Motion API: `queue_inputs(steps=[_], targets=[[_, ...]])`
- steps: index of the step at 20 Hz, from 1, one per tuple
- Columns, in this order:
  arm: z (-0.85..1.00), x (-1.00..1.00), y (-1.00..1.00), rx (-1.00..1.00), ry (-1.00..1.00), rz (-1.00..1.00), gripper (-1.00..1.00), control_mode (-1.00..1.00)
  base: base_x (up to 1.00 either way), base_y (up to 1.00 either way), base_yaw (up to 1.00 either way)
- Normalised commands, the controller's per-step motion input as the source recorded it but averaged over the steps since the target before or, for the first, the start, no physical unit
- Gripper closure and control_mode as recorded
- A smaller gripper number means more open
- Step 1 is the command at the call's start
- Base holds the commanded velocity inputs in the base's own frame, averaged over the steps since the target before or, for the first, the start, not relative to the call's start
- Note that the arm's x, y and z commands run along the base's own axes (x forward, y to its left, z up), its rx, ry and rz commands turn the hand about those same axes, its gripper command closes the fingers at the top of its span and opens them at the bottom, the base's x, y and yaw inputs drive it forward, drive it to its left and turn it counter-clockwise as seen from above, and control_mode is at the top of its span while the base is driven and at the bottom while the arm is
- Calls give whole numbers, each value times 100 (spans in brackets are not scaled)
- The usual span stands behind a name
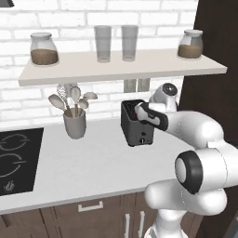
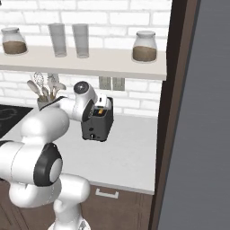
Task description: Start the toaster. Once the lever pops up, take the bread to the plate on the dining counter.
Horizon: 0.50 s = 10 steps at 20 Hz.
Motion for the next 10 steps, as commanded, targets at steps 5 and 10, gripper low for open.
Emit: queue_inputs(steps=[5,10], targets=[[-2,21,0,-3,0,0,100,-100,0,0,0],[-3,22,0,-1,0,0,100,-100,0,0,0]])
